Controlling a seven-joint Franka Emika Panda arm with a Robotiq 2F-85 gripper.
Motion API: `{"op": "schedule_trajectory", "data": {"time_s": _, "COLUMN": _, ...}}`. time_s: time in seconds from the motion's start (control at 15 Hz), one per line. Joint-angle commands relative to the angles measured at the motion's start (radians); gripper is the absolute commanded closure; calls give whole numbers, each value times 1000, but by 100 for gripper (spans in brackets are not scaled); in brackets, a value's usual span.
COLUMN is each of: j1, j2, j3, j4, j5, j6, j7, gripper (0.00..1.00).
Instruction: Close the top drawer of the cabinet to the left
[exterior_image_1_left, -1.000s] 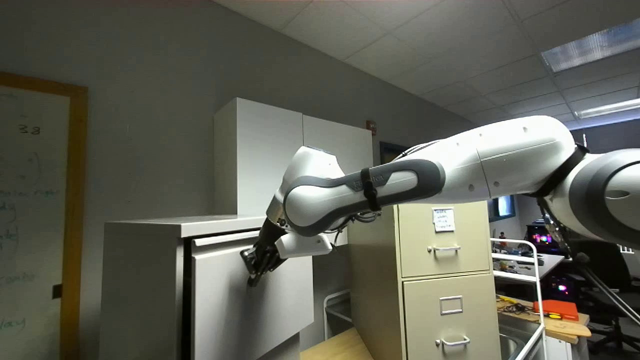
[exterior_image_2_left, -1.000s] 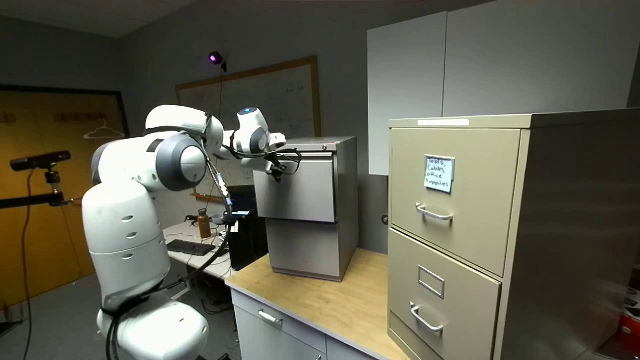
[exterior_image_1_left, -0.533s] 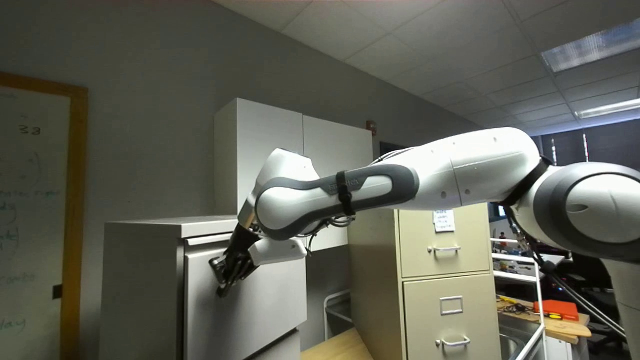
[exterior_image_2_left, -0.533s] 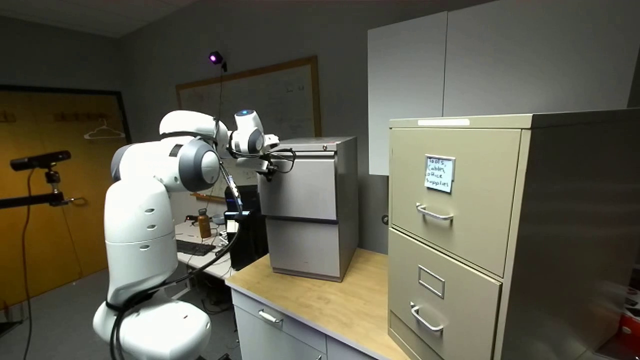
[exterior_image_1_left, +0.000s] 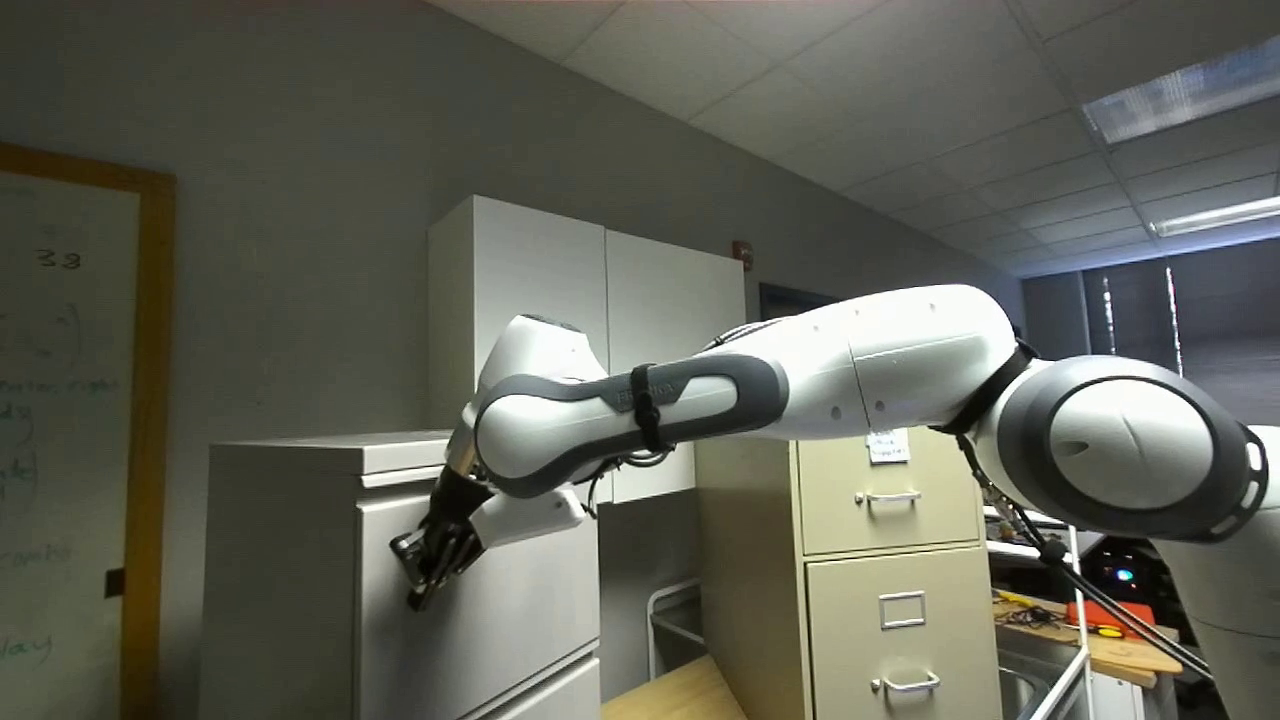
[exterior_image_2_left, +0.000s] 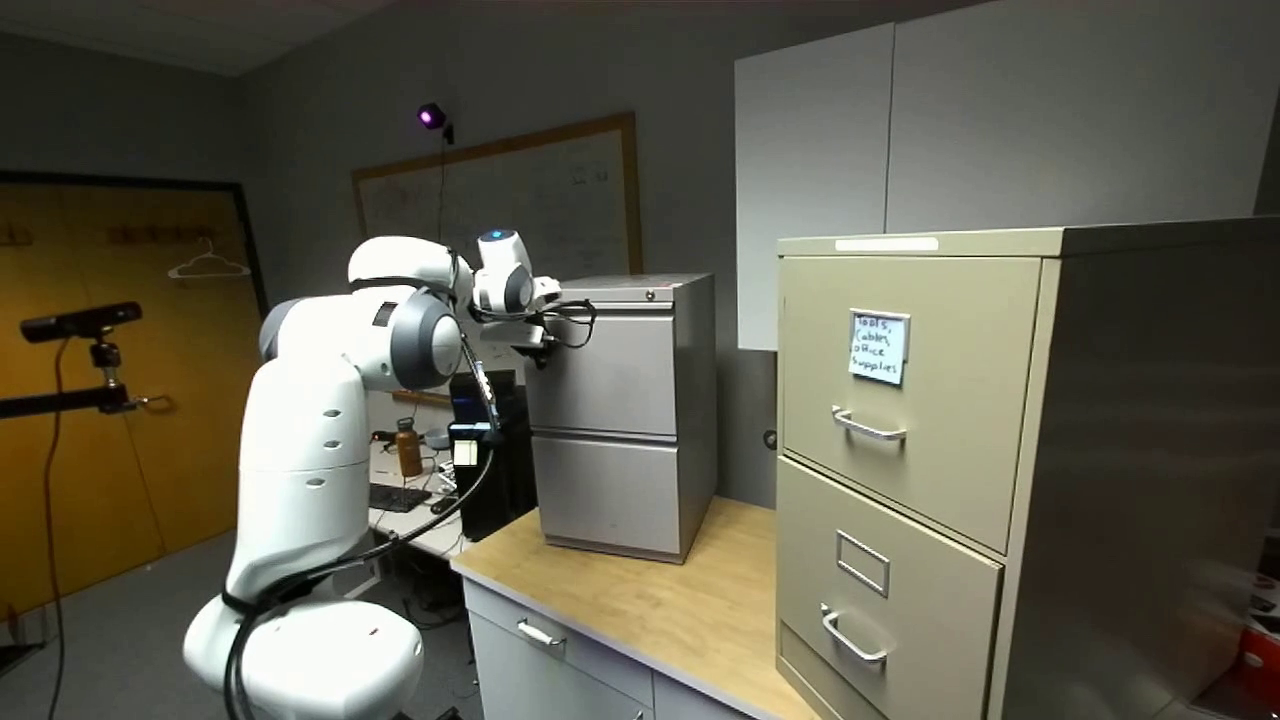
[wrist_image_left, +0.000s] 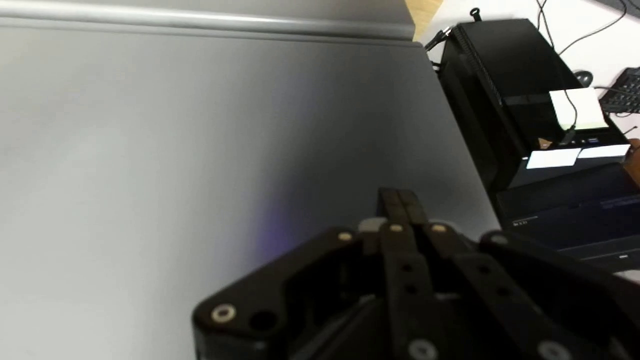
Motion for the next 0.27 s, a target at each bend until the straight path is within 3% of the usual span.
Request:
{"op": "schedule_trajectory", "data": {"time_s": 0.0, "j1": 9, "j2": 76, "j3": -20, "j4": 127, "j5": -17, "j6": -41, "j7": -43, "gripper": 100}}
{"op": "schedule_trajectory", "data": {"time_s": 0.2, "j1": 10, "j2": 76, "j3": -25, "j4": 138, "j5": -19, "j6": -69, "j7": -47, "gripper": 100}}
